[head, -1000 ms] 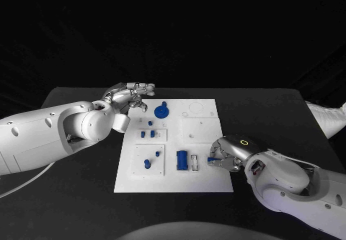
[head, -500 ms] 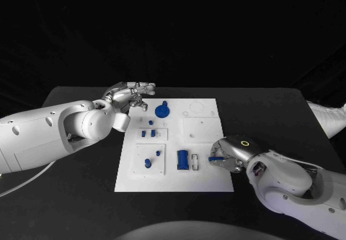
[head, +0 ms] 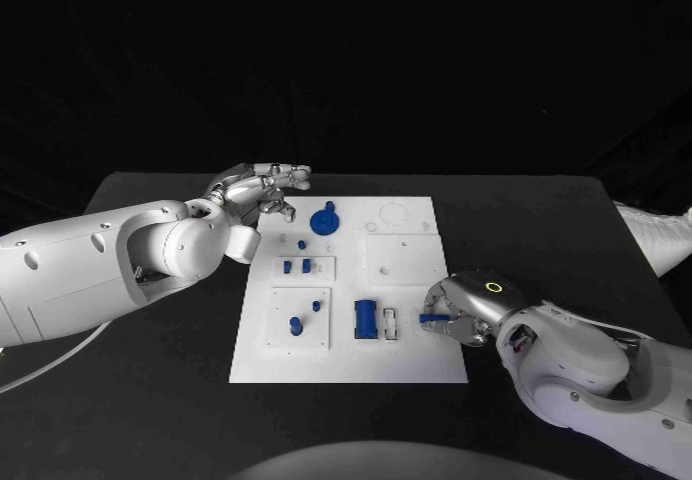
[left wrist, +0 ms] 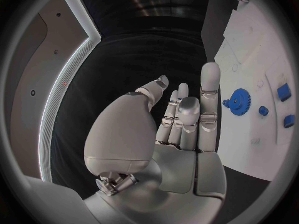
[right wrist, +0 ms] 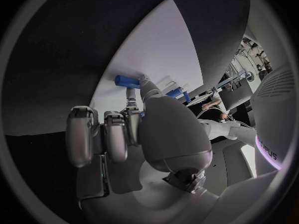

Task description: Assemble the parts on the task board

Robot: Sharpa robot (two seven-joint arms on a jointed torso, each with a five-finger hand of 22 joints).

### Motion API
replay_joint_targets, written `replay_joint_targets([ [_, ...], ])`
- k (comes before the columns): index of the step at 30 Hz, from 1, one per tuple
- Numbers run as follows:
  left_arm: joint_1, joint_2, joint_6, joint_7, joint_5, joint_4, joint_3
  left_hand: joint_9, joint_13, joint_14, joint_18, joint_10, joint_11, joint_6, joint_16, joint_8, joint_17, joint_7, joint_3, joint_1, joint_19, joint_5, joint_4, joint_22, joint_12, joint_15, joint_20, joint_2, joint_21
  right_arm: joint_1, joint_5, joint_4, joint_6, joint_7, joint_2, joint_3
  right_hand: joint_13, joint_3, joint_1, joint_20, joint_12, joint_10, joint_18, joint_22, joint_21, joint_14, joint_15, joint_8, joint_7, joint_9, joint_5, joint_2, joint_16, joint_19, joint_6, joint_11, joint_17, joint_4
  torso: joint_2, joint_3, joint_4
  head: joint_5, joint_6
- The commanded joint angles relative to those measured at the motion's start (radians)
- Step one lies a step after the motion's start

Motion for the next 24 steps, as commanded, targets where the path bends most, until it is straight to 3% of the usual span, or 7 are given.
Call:
replay_joint_targets([
  [1,0.000,0.001,0.020,0.005,-0.004,0.000,0.000,0.001,0.000,-0.006,0.020,-0.007,-0.003,-0.008,-0.003,0.004,-0.001,0.001,0.002,0.005,-0.007,0.003,-0.004,-0.001,0.002,0.000,-0.001,0.005,-0.006,-0.010,-0.003,-0.011,0.046,-0.022,-0.006,-0.009,0.033,0.003,-0.011,0.003,0.000,0.002,-0.004,0.057,-0.005,0.100,0.001,-0.005,0.004,0.000,-0.004,-0.003,-0.004,0.022,-0.001,0.001,0.245,0.005,0.000,-0.0002,-0.0002,0.000,-0.001],
  [11,0.000,0.001,0.021,0.005,-0.004,0.000,0.000,0.001,0.000,-0.006,0.020,-0.007,-0.003,-0.008,-0.003,0.004,-0.001,0.001,0.002,0.005,-0.007,0.003,-0.004,-0.001,0.002,0.000,-0.001,0.005,-0.006,-0.010,-0.004,-0.005,0.027,-0.008,-0.014,-0.007,0.025,0.020,-0.045,0.009,-0.014,-0.007,-0.003,0.053,-0.009,0.099,0.008,-0.022,0.013,-0.005,-0.016,-0.045,-0.005,0.019,-0.020,0.010,0.243,0.023,0.000,-0.0002,-0.0009,0.001,-0.001],
  [18,0.000,0.001,0.021,0.005,-0.004,0.000,0.000,0.001,-0.001,-0.006,0.021,-0.008,-0.003,-0.009,-0.003,0.004,-0.001,0.001,0.002,0.005,-0.007,0.003,-0.005,-0.001,0.003,0.000,-0.001,0.005,-0.006,-0.010,-0.004,-0.002,0.029,-0.003,-0.022,-0.005,0.026,0.038,-0.043,0.010,-0.011,-0.006,-0.003,0.054,-0.008,0.099,0.008,-0.019,0.011,-0.003,-0.008,-0.041,-0.004,0.020,-0.013,0.008,0.244,0.026,-0.001,-0.0005,-0.0003,0.000,0.000],
  [24,0.000,0.001,0.022,0.005,-0.004,0.001,0.000,0.001,-0.001,-0.006,0.021,-0.008,-0.003,-0.009,-0.003,0.004,-0.001,0.001,0.002,0.005,-0.007,0.003,-0.005,-0.001,0.003,0.000,-0.001,0.005,-0.006,-0.010,-0.002,-0.003,0.038,0.001,-0.025,-0.005,0.028,0.075,-0.030,0.008,-0.009,-0.004,-0.004,0.056,-0.007,0.100,0.004,-0.013,0.005,0.001,0.005,-0.020,-0.003,0.021,0.001,0.003,0.245,0.025,-0.001,-0.0005,0.0007,0.000,0.000],
])
